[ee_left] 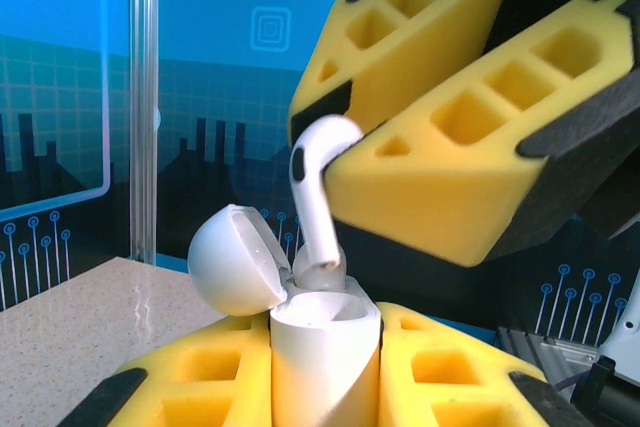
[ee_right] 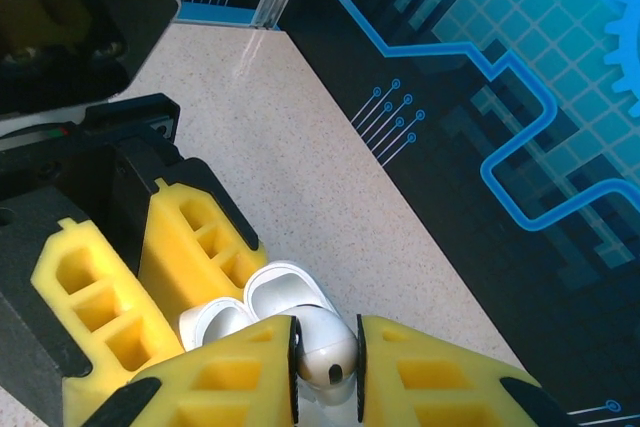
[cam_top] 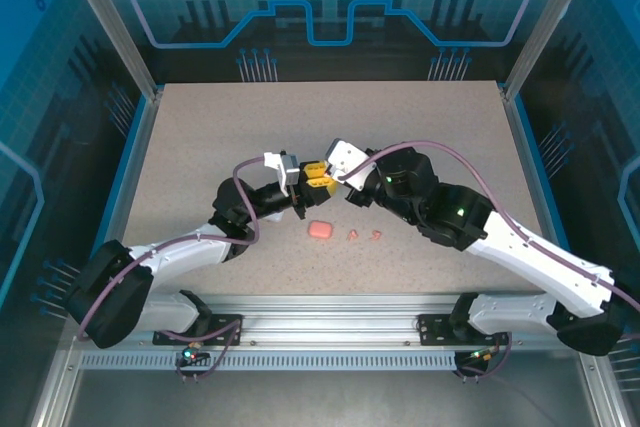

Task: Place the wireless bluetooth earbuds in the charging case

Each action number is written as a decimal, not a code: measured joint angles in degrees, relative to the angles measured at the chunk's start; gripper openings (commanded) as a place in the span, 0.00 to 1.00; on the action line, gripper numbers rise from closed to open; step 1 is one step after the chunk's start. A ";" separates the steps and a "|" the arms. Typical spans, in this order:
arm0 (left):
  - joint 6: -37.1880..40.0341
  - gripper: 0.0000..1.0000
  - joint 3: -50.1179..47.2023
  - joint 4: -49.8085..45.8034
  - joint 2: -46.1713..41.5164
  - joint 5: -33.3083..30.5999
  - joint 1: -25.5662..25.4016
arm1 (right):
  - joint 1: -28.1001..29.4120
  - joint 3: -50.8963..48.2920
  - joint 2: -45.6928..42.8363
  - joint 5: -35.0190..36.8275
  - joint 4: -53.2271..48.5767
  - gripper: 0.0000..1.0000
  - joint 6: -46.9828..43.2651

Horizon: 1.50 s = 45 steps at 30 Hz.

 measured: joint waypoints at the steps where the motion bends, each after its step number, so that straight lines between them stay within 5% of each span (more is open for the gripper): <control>1: 0.00 0.00 0.00 0.11 0.00 0.00 0.00 | 0.00 0.00 0.26 0.00 -0.04 0.21 0.00; 45: -0.13 0.00 -0.13 0.37 0.04 0.22 -0.31 | -2.19 0.81 0.81 -6.60 -2.99 0.35 2.82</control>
